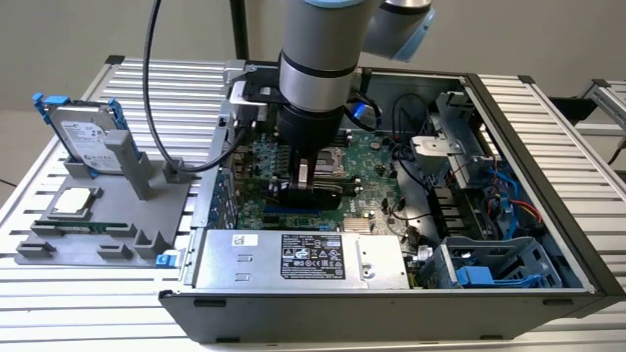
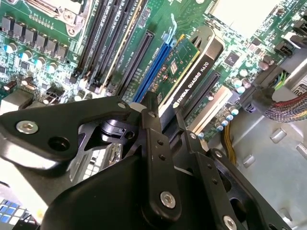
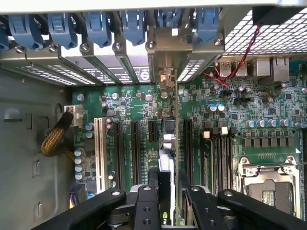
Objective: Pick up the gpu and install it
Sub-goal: 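Insert the gpu into the slot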
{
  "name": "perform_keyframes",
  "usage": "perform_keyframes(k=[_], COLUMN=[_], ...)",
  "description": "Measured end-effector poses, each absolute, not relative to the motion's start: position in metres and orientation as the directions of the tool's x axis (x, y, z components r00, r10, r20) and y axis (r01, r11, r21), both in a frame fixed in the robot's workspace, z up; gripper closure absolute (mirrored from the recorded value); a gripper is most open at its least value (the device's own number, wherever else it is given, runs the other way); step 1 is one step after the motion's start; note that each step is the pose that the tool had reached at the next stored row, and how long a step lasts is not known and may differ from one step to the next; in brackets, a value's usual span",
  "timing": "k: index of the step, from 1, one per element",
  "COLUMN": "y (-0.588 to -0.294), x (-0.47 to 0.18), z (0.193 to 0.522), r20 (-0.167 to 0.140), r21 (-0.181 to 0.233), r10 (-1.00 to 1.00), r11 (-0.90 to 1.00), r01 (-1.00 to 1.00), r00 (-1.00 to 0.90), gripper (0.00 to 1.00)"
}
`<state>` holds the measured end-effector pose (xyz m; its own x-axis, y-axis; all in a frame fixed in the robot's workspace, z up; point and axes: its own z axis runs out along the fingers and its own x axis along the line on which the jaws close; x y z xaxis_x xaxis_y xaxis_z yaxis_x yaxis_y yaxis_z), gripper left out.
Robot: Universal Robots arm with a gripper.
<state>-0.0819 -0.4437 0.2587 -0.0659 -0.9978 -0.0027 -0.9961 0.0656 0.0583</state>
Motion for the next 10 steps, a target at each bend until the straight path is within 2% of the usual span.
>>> perform_keyframes(k=[10], y=[-0.4437], x=[-0.0841], z=[0.2542], r20=[-0.002], r21=[0.058], r10=[-0.998], r11=[0.066], r01=[-0.996], r00=[-0.066], gripper=[1.0])
